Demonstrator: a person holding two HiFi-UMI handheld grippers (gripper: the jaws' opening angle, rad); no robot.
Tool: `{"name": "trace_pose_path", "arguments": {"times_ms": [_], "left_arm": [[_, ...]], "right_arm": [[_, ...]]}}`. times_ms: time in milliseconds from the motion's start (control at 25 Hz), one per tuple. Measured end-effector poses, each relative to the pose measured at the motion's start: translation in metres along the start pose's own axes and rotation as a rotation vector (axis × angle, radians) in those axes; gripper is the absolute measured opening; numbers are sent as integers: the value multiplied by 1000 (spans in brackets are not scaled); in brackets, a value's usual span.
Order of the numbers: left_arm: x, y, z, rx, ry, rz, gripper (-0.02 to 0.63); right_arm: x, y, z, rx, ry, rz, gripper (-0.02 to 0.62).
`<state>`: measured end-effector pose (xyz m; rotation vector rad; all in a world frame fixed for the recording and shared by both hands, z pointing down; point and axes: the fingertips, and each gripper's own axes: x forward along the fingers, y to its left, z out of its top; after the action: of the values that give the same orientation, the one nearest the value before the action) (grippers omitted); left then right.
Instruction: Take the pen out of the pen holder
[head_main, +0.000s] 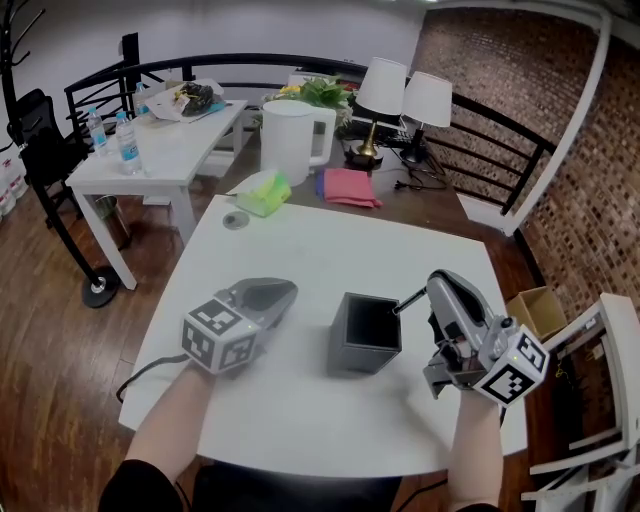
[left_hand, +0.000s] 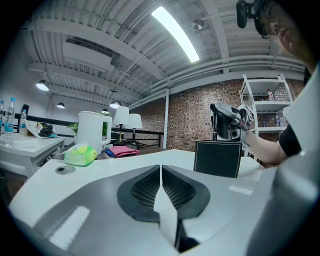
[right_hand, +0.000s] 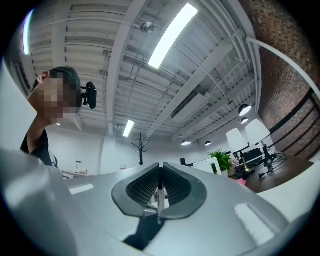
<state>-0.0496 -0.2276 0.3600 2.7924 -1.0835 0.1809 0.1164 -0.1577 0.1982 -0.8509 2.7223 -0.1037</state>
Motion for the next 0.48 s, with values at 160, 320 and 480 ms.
{"name": "trace_pose_path", "arguments": {"times_ms": [160,320,480], "left_arm": [[-2,-2,1,-3,0,-4,12],[-2,-1,2,-4,-2,-3,12],[-1,-1,2,-4,-3,-4,12]], "right_arm": [[-15,7,23,13,-70,10,38],[-33,9,31,13,-91,0,38],[-53,1,41,0,-121,-37,38]]}}
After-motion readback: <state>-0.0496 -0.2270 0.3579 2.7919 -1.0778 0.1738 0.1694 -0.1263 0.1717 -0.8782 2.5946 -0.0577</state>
